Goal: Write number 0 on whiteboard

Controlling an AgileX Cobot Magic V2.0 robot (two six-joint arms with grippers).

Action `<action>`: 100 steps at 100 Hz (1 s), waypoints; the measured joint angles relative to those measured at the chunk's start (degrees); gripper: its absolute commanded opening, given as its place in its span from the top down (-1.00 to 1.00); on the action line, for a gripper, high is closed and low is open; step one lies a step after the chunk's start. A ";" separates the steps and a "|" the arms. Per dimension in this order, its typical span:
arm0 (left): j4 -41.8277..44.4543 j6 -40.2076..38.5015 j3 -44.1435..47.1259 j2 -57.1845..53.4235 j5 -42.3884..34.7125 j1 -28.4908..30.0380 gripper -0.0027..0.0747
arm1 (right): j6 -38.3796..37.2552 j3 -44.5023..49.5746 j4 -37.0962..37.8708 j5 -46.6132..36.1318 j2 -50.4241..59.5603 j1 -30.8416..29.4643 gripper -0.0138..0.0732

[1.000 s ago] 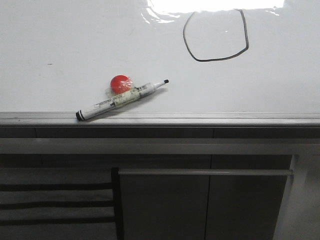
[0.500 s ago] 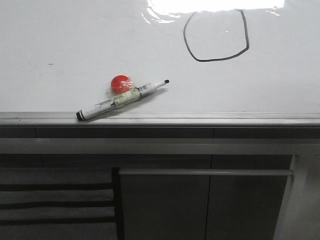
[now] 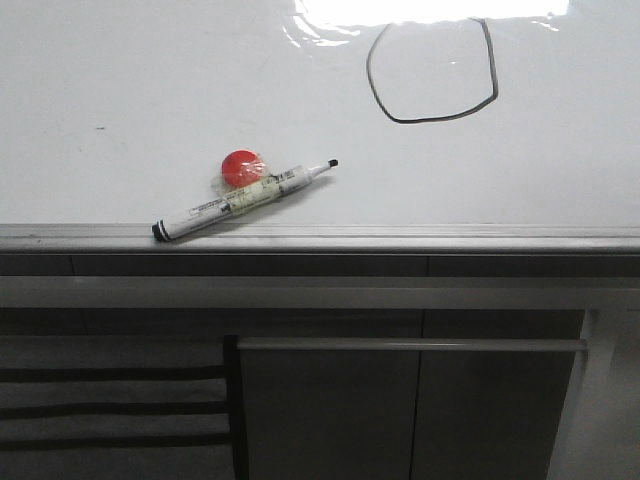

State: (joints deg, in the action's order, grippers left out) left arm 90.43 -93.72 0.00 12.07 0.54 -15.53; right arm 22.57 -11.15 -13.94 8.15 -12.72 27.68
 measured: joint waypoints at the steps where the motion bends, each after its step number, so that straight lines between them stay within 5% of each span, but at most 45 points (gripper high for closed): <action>1: 0.00 0.00 0.00 -0.16 0.23 0.00 0.98 | 0.00 0.00 0.00 0.00 0.00 0.00 0.79; 18: 3.15 -0.21 0.00 -3.85 1.69 0.00 0.98 | 0.00 0.00 0.00 0.00 0.00 0.00 0.79; 34: 12.88 -8.91 0.00 -4.56 1.58 0.25 0.98 | -0.04 0.00 0.00 0.00 0.00 0.00 0.79; 58: 12.80 -9.46 0.00 -4.56 2.53 3.14 0.98 | -0.04 0.00 0.00 0.00 0.00 0.00 0.79; 67: -0.33 2.48 -0.34 -4.61 5.62 3.27 0.98 | -0.04 0.00 0.00 0.00 0.00 0.00 0.79; 84: -31.33 39.26 -2.90 -8.26 9.67 3.27 0.98 | -0.04 0.00 0.00 0.00 0.00 0.00 0.79; 100: -39.12 48.29 -3.60 -10.43 9.56 3.36 0.98 | -0.04 0.00 0.00 0.00 0.00 0.00 0.79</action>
State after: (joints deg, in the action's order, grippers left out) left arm 51.31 -45.43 -3.60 1.64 10.11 -12.17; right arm 22.53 -11.15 -13.94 8.15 -12.72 27.68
